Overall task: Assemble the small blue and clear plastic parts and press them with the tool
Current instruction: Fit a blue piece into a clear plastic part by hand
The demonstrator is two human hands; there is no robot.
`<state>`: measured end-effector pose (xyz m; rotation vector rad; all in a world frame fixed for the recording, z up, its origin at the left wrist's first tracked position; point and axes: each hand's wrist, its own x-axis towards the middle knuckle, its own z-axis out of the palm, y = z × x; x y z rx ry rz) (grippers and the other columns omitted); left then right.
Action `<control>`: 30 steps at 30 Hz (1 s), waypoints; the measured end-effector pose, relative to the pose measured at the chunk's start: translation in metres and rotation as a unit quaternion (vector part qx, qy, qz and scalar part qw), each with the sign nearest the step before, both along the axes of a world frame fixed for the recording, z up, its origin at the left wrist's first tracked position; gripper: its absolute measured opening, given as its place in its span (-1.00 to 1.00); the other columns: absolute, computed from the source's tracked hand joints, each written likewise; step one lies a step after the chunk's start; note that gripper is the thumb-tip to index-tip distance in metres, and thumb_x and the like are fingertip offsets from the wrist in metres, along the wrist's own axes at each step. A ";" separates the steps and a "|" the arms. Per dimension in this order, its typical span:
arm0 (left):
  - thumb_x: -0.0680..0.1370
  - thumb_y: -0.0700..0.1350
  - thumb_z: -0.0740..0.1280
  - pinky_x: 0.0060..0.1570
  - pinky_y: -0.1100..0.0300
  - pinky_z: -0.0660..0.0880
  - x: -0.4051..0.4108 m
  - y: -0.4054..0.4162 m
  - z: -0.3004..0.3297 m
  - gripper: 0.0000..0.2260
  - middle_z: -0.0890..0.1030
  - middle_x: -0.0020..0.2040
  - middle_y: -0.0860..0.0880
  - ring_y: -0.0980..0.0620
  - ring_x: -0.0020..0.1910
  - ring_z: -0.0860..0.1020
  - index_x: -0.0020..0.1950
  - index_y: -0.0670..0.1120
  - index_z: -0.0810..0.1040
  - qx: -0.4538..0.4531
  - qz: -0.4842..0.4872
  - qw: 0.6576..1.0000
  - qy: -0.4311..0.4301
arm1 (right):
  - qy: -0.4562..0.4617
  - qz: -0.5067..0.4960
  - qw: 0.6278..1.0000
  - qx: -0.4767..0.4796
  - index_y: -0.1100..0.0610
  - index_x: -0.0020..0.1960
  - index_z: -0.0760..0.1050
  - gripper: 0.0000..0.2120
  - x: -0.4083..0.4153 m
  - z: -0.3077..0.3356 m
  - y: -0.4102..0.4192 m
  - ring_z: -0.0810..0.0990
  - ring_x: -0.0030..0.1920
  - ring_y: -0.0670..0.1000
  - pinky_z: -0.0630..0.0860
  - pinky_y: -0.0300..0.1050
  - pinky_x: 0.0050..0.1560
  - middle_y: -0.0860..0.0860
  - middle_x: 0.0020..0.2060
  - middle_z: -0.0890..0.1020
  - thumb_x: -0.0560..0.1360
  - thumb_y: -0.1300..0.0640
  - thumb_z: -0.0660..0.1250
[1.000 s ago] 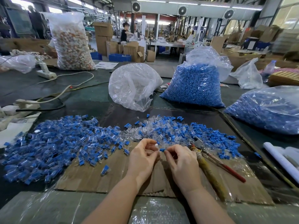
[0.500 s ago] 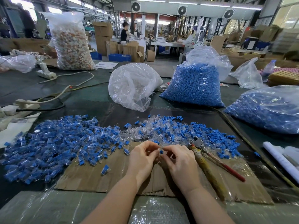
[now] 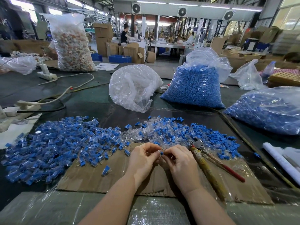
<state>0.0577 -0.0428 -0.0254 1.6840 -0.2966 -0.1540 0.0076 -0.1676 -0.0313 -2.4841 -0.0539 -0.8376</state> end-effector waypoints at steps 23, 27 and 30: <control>0.47 -0.33 0.38 -0.27 0.31 0.55 0.001 -0.001 0.003 -0.93 0.63 -0.23 -0.12 0.12 -0.32 0.58 -0.10 -0.21 0.61 -0.007 0.003 1.000 0.018 | 0.004 0.009 1.000 -0.024 0.13 -0.25 0.55 -0.88 0.000 0.003 0.000 0.53 -0.24 0.02 0.50 -0.05 -0.18 -0.03 -0.31 0.58 0.37 0.18 0.49; 0.48 -0.34 0.35 -0.27 0.28 0.56 0.001 -0.001 0.006 -0.94 0.62 -0.23 -0.15 0.08 -0.33 0.58 -0.06 -0.25 0.58 -0.032 0.002 0.998 0.059 | 0.005 -0.017 1.000 -0.008 0.11 -0.12 0.56 -0.93 0.000 0.008 -0.004 0.50 -0.13 -0.04 0.42 -0.14 -0.04 -0.07 -0.20 0.56 0.45 0.12 0.42; 0.50 -0.35 0.33 -0.29 0.22 0.55 0.003 -0.002 0.008 -0.93 0.60 -0.26 -0.19 0.00 -0.34 0.56 -0.04 -0.28 0.56 -0.052 0.015 0.994 0.094 | 0.057 -0.098 0.993 -0.024 0.07 0.14 0.50 -0.76 -0.002 0.014 -0.014 0.42 0.05 -0.12 0.30 -0.26 0.10 -0.08 0.01 0.53 0.53 0.00 0.29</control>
